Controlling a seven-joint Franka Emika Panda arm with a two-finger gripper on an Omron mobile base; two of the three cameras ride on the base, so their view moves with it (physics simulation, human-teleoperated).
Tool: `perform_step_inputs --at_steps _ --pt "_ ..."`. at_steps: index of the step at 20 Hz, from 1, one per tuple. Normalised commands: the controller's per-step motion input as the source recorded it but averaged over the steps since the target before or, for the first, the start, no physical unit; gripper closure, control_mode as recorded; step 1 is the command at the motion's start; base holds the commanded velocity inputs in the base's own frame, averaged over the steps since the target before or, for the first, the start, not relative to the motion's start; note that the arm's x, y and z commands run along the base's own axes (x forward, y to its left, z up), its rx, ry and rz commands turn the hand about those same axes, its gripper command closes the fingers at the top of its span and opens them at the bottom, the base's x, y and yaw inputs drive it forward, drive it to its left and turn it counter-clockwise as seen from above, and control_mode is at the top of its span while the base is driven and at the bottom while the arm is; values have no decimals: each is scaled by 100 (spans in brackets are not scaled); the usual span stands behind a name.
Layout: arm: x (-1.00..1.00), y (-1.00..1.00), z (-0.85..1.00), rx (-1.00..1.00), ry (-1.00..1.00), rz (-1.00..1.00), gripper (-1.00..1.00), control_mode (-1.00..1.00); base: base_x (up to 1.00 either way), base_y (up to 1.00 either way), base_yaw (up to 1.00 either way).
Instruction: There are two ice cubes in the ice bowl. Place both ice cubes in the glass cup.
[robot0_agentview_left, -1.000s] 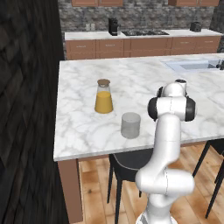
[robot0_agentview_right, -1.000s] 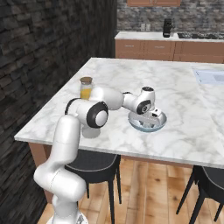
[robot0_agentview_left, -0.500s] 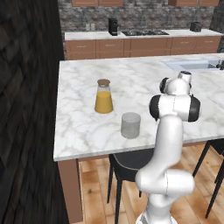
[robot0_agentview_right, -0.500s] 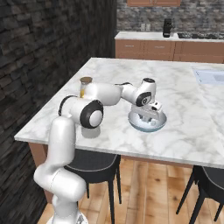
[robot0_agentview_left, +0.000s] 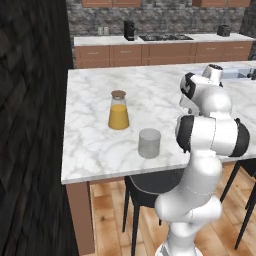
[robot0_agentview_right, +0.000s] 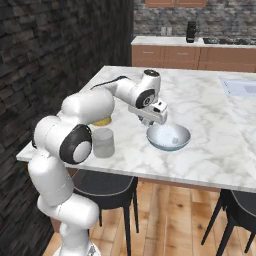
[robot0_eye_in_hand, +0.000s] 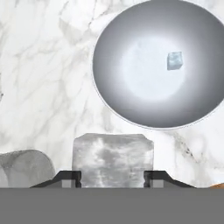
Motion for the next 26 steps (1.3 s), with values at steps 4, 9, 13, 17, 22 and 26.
perform_step_inputs --at_steps 4,9,13,17,22,26 --pt "-54 100 26 0 3 0 100 -100 0 0 0" --pt "-29 100 0 0 1 0 100 -100 0 0 0" --pt "-1 100 12 -3 9 0 100 -100 0 0 0" --pt "0 67 2 -6 11 0 100 -100 0 0 0" --pt "3 28 -11 -7 -1 0 100 -100 0 0 0" --pt "0 24 -17 0 -4 0 100 -100 0 0 0"
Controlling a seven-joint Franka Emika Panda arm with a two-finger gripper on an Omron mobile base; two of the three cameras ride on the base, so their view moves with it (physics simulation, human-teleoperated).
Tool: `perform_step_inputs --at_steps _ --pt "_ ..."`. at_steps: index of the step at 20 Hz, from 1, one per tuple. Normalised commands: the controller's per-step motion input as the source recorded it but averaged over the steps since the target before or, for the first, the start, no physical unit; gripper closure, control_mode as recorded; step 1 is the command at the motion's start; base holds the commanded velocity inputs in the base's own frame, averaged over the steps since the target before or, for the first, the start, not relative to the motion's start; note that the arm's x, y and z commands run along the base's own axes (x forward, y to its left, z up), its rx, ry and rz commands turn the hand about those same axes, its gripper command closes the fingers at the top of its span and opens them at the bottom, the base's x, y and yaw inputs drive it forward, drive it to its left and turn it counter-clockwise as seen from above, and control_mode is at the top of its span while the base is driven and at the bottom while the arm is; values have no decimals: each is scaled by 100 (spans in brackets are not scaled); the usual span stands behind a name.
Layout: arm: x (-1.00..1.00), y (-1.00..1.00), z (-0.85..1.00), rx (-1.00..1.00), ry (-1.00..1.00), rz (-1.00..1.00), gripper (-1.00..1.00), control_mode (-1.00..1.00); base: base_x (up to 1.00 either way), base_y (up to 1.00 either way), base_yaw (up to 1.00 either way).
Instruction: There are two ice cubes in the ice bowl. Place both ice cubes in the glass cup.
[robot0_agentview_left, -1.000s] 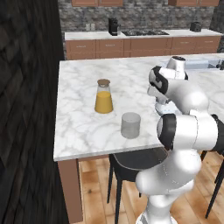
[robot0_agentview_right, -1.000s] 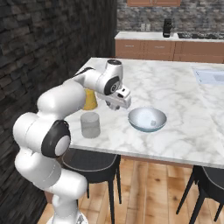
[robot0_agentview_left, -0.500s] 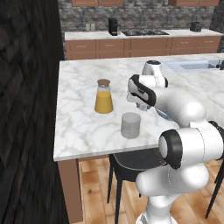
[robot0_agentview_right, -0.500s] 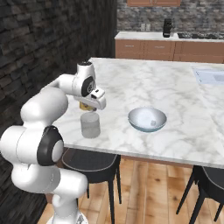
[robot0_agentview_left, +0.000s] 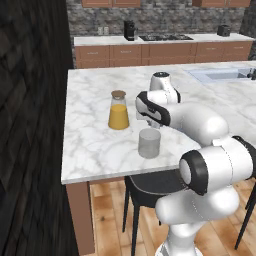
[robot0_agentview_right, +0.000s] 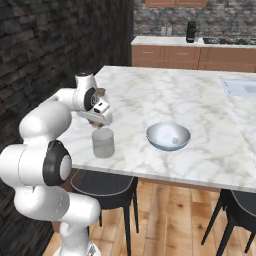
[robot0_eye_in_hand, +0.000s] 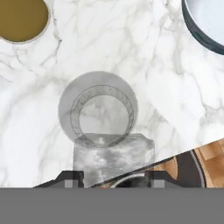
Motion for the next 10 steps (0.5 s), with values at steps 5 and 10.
perform_step_inputs --at_steps 5,10 --pt "12 12 -20 0 -2 0 100 -100 0 0 0" --pt "25 0 -15 5 -2 0 100 -100 0 0 0"
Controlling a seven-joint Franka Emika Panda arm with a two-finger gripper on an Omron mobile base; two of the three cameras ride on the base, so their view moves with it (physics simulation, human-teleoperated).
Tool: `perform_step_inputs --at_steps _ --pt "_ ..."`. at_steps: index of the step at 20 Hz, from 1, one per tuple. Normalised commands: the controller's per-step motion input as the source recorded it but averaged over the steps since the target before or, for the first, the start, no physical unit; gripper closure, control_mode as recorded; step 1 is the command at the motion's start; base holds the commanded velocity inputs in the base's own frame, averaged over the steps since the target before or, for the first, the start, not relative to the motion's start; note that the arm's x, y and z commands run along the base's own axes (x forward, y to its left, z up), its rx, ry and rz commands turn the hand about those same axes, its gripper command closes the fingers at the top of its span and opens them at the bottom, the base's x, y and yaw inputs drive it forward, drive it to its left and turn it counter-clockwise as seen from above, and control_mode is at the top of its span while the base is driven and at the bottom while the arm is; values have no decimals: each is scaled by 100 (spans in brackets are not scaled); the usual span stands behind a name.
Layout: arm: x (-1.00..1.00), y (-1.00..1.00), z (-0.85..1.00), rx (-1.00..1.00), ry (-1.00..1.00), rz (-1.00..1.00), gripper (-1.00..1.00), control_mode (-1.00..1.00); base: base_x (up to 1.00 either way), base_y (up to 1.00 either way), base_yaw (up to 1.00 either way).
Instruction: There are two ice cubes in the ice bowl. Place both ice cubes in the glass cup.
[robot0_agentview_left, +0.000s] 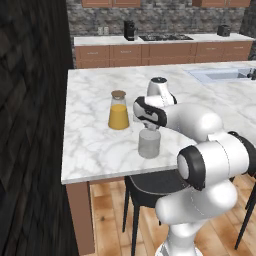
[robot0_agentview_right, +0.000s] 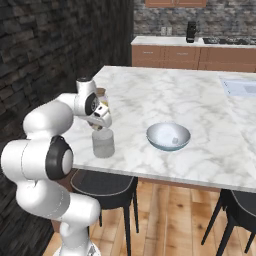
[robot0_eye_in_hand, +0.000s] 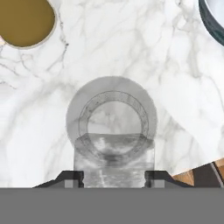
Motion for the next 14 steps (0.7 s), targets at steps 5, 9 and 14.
perform_step_inputs --at_steps 5,9,14 --pt "21 0 -2 3 -1 0 100 -100 0 0 0" --pt "12 0 -16 0 0 0 100 -100 0 0 0" --pt "0 0 -27 0 0 0 100 -100 0 0 0"
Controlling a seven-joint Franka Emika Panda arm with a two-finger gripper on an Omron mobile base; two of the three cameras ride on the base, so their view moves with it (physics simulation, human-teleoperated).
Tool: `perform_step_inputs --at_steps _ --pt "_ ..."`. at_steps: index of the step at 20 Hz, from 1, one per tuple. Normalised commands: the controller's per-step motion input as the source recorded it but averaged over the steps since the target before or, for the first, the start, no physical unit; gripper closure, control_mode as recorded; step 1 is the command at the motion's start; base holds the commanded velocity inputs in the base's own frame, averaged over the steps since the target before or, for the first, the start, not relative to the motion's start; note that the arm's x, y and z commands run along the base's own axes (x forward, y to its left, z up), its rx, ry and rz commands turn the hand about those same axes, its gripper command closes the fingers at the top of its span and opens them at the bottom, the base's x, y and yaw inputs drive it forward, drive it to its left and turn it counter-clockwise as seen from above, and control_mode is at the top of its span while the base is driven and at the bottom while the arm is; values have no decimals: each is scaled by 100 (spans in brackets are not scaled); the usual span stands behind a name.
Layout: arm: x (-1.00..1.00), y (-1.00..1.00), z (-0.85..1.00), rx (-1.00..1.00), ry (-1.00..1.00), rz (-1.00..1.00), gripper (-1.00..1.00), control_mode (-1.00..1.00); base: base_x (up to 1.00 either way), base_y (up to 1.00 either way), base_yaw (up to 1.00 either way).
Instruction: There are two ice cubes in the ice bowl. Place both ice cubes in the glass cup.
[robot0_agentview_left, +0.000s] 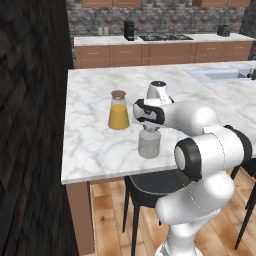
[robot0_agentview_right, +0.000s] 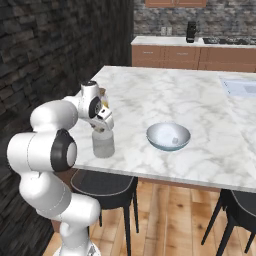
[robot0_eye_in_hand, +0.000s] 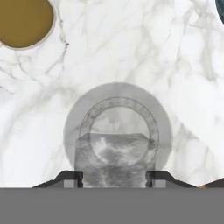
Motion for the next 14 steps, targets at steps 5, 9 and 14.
perform_step_inputs --at_steps 5,9,14 --pt "0 0 -27 0 0 0 100 -100 0 0 0" --pt "2 0 -16 0 0 0 100 -100 0 0 0" --pt "16 0 -4 0 0 0 100 -100 0 0 0"
